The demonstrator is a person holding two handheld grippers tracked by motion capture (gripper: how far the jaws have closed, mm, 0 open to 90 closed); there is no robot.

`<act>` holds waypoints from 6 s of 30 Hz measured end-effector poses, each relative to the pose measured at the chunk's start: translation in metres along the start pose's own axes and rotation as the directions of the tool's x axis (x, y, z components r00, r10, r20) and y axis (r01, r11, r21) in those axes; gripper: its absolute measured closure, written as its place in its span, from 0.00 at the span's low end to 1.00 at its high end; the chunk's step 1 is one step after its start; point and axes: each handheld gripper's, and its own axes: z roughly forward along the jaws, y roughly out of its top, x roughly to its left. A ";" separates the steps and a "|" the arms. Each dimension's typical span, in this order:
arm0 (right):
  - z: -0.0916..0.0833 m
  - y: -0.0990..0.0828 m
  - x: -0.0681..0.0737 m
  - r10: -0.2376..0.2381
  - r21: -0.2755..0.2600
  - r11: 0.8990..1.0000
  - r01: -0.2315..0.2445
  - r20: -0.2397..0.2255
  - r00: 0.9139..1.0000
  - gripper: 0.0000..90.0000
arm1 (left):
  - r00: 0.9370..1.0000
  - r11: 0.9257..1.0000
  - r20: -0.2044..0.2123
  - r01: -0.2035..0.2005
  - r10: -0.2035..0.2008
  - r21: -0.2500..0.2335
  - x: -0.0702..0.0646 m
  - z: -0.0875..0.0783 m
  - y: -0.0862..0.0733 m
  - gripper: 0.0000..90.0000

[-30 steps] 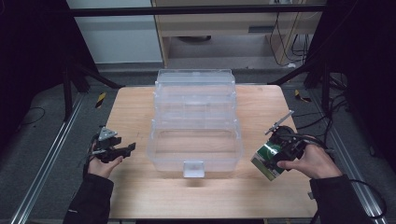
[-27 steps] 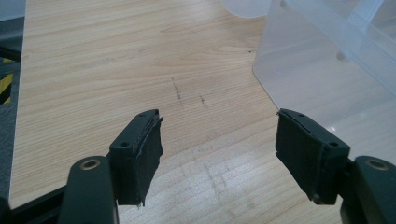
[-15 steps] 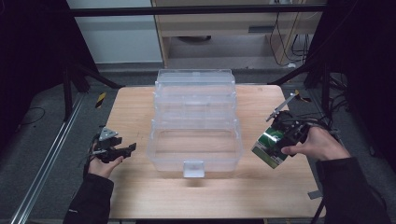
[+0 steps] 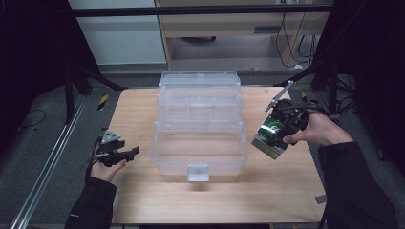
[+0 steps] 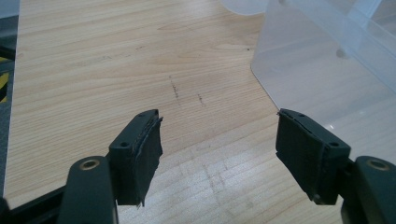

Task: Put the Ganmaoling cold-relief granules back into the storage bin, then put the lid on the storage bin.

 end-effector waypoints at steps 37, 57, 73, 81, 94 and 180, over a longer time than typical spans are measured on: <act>0.032 0.071 0.026 -0.435 -0.062 0.900 0.431 -0.101 0.895 0.19 | 1.000 1.000 0.004 0.000 0.000 0.008 0.000 0.002 -0.001 0.33; 0.065 0.081 0.040 -0.546 -0.035 0.836 0.547 -0.133 0.827 0.19 | 1.000 1.000 0.006 -0.004 0.004 0.016 0.001 0.004 -0.002 0.33; 0.082 0.082 0.044 -0.579 0.018 0.810 0.586 -0.134 0.804 0.19 | 1.000 1.000 0.005 -0.002 0.002 0.015 0.001 0.004 -0.002 0.33; 0.088 0.080 0.044 -0.568 0.012 0.817 0.576 -0.147 0.810 0.19 | 1.000 1.000 0.005 -0.002 0.002 0.015 0.001 0.004 -0.002 0.33; 0.110 0.077 0.042 -0.556 0.030 0.823 0.567 -0.162 0.815 0.19 | 1.000 1.000 0.003 -0.001 0.001 0.018 0.002 0.004 -0.003 0.33; 0.110 0.045 0.075 -0.281 -0.264 0.933 0.246 -0.102 0.954 0.47 | 1.000 1.000 0.012 -0.002 0.003 -0.003 0.003 0.001 0.000 0.37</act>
